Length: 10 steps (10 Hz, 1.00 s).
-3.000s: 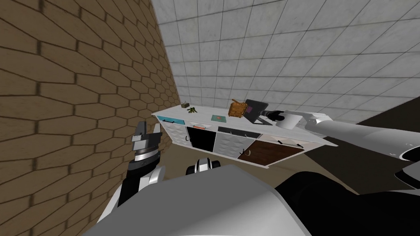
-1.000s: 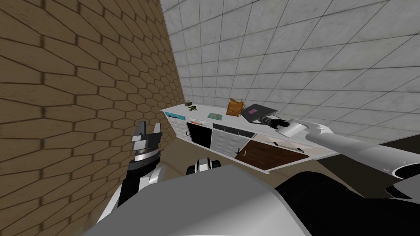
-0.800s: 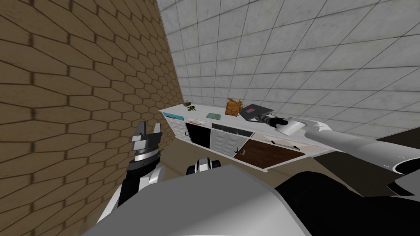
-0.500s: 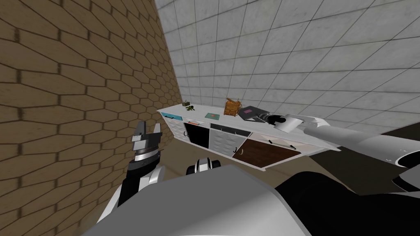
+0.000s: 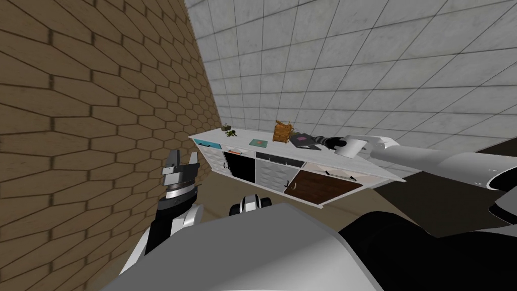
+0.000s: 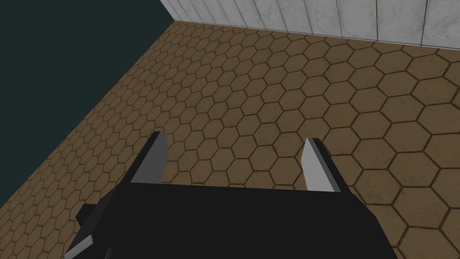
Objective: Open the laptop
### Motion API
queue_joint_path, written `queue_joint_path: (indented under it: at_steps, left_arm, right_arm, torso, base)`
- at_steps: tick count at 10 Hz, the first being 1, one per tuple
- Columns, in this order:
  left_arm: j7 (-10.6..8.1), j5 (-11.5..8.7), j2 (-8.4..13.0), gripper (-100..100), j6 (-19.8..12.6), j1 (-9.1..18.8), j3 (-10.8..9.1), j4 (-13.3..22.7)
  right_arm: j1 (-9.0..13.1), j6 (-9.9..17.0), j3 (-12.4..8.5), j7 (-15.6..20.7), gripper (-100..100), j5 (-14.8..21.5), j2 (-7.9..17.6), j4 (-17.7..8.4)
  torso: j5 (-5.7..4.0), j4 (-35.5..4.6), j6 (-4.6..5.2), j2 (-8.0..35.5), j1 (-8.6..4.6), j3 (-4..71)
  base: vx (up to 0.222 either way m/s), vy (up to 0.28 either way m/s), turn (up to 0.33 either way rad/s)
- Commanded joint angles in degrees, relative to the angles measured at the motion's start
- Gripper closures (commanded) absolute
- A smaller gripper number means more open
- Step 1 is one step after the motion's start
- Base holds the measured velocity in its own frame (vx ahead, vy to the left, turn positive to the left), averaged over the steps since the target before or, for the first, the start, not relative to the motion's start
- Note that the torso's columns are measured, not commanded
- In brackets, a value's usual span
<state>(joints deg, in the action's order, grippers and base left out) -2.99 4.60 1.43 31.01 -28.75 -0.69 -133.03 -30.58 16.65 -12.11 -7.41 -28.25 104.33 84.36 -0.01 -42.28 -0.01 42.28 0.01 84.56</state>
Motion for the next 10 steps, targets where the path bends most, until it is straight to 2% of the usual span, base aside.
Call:
queue_joint_path:
  at_steps: [1, 2, 5, 6, 7, 8, 10]
  left_arm:
    - [0.0, 0.0, 0.0, 0, 0.0, 0.0, 0.0, 0.0]
    - [0.0, 0.0, 0.0, 0, 0.0, 0.0, 0.0, 0.0]
    - [0.0, 0.0, 0.0, 0, 0.0, 0.0, 0.0, 0.0]
    - [0.0, 0.0, 0.0, 0, 0.0, 0.0, 0.0, 0.0]
    - [0.0, 0.0, 0.0, 0, 0.0, 0.0, 0.0, 0.0]
    - [0.0, 0.0, 0.0, 0, 0.0, 0.0, 0.0, 0.0]
    - [0.0, 0.0, 0.0, 0, 0.0, 0.0, 0.0, 0.0]
  right_arm:
    - [-0.98, 1.4, -0.26, 1.75, -100, 0.2, 5.0, 1.7]
    - [-0.98, 1.4, -0.26, 1.75, -100, 0.2, 5.0, 1.7]
    - [-1.81, 3.38, 0.05, 3.96, -100, 0.6, 11.29, 4.2]
    - [-1.81, 3.38, 0.05, 3.91, -100, 0.6, 12.32, 4.2]
    - [-2.11, 4.05, 0.16, 4.7, -100, 0.73, 14.66, 5.08]
    - [-2.11, 4.05, 0.16, 4.7, -100, 0.73, 14.83, 5.08]
    - [-2.7, 5.41, 0.37, 6.21, -100, 0.99, 18.96, 6.84]
  torso:
    - [0.02, 0.0, 0.01, -0.02, 0.01, 0.02]
    - [-0.01, 0.0, 0.03, 0.01, -0.06, 0.0]
    - [0.0, 0.0, 0.02, -0.02, -0.04, 0.02]
    - [-0.01, 0.0, 0.01, 0.0, -0.05, 0.01]
    - [0.0, -0.01, 0.0, 0.01, 0.01, -0.01]
    - [0.02, 0.0, 0.01, 0.0, 0.03, 0.0]
    - [0.03, -0.01, 0.02, 0.02, 0.02, 0.0]
  base:
    - [-0.011, -0.058, -0.095]
    - [-0.01, -0.047, -0.038]
    - [-0.004, -0.062, -0.077]
    - [-0.005, -0.056, -0.026]
    - [-0.004, -0.051, -0.057]
    - [-0.003, -0.035, -0.024]
    - [-0.011, -0.052, -0.078]
